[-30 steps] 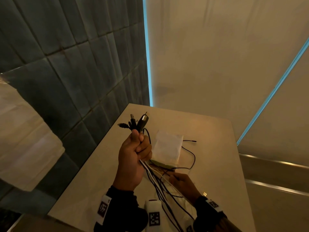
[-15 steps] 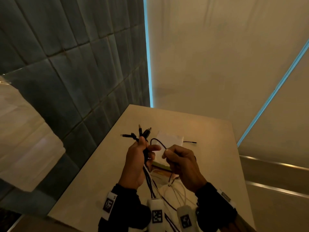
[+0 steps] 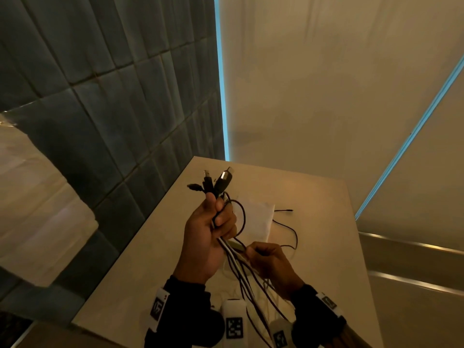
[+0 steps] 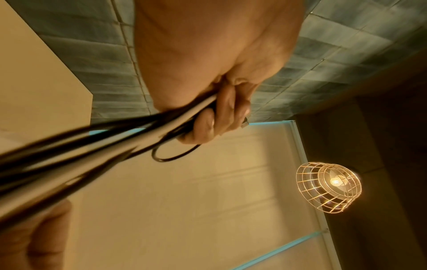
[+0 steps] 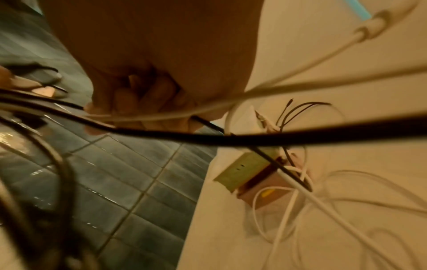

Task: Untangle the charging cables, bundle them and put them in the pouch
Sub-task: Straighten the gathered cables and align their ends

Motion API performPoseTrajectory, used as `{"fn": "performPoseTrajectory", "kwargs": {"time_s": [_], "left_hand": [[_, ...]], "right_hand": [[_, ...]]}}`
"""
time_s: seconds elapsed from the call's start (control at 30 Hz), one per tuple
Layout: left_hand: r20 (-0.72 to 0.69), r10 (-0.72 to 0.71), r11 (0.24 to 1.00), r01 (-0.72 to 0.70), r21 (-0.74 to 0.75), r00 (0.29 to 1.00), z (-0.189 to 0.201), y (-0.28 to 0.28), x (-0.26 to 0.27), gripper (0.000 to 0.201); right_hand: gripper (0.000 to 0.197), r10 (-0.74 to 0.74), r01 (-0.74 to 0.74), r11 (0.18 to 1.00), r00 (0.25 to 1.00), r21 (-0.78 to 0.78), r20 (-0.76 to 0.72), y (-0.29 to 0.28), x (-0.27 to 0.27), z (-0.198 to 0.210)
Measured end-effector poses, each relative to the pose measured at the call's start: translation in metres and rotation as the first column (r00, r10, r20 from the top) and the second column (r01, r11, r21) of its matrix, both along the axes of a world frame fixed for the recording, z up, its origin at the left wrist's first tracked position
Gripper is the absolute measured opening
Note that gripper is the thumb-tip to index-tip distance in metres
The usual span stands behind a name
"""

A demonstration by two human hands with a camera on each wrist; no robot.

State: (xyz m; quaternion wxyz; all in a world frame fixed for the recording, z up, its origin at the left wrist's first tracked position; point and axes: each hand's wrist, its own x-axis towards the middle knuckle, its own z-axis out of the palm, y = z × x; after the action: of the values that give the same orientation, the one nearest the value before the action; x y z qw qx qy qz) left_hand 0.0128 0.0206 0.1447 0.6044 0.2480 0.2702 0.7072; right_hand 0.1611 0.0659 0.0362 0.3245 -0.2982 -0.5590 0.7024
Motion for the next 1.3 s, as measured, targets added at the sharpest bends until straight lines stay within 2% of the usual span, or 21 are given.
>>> {"fn": "performPoseTrajectory", "kwargs": {"time_s": [0.1, 0.17, 0.3, 0.37, 0.47, 0.53, 0.6, 0.67, 0.73, 0.83, 0.93, 1.07, 1.2, 1.3], "left_hand": [[0.014, 0.039, 0.999, -0.039, 0.023, 0.999, -0.004, 0.001, 0.0, 0.035], [0.002, 0.061, 0.998, -0.061, 0.016, 0.998, -0.003, 0.001, -0.002, 0.034], [-0.06, 0.109, 0.994, -0.11, -0.004, 0.992, 0.003, -0.004, -0.004, 0.032], [-0.091, 0.137, 0.99, -0.14, -0.023, 0.986, 0.004, -0.004, -0.004, 0.03], [-0.12, 0.183, 0.98, -0.19, -0.058, 0.976, 0.002, -0.005, -0.007, 0.031], [-0.142, 0.211, 0.97, -0.225, -0.09, 0.967, -0.003, -0.004, -0.01, 0.034], [-0.154, 0.236, 0.958, -0.257, -0.13, 0.959, -0.008, -0.003, -0.013, 0.034], [-0.189, 0.263, 0.941, -0.295, -0.164, 0.946, -0.012, -0.002, -0.017, 0.034], [-0.236, 0.268, 0.926, -0.318, -0.206, 0.934, -0.016, 0.0, -0.019, 0.034], [-0.28, 0.246, 0.902, -0.325, -0.284, 0.928, -0.021, 0.003, -0.014, 0.034], [-0.329, 0.23, 0.881, -0.34, -0.33, 0.916, -0.023, 0.005, -0.009, 0.032], [-0.262, 0.167, 0.918, -0.247, -0.311, 0.95, -0.016, 0.005, -0.006, 0.03], [-0.149, 0.123, 0.963, -0.155, -0.219, 0.981, -0.005, 0.001, -0.002, 0.034], [-0.132, 0.103, 0.974, -0.127, -0.187, 0.986, -0.006, 0.001, 0.001, 0.033]], "right_hand": [[0.035, -0.035, 0.033, 0.999, 0.997, 0.024, 0.074, 0.0, 0.0, -0.02], [0.03, -0.071, 0.062, 0.996, 0.99, 0.071, 0.125, 0.001, 0.0, -0.036], [0.026, -0.108, 0.079, 0.99, 0.962, 0.121, 0.251, 0.0, 0.0, -0.074], [0.032, -0.135, 0.098, 0.987, 0.941, 0.131, 0.312, -0.001, 0.001, -0.086], [0.05, -0.155, 0.103, 0.983, 0.906, 0.149, 0.394, 0.0, 0.0, -0.095], [0.048, -0.176, 0.119, 0.981, 0.881, 0.154, 0.44, 0.001, -0.001, -0.098], [0.038, -0.223, 0.179, 0.974, 0.845, 0.136, 0.486, 0.006, -0.002, -0.089], [0.025, -0.289, 0.283, 0.956, 0.86, 0.077, 0.421, 0.009, -0.006, -0.065], [0.024, -0.324, 0.331, 0.943, 0.913, 0.014, 0.248, 0.012, -0.01, -0.029], [0.015, -0.262, 0.261, 0.965, 0.965, -0.034, -0.017, 0.005, -0.017, 0.034], [0.012, -0.195, 0.202, 0.979, 0.97, 0.032, -0.146, -0.003, -0.026, 0.063], [0.015, -0.068, 0.078, 0.996, 0.978, 0.043, -0.197, -0.005, -0.028, 0.063], [0.013, 0.01, -0.011, 1.0, 0.986, -0.006, -0.169, -0.003, -0.023, 0.048], [0.014, 0.041, -0.039, 0.999, 0.992, 0.018, -0.119, 0.001, -0.016, 0.033]]}}
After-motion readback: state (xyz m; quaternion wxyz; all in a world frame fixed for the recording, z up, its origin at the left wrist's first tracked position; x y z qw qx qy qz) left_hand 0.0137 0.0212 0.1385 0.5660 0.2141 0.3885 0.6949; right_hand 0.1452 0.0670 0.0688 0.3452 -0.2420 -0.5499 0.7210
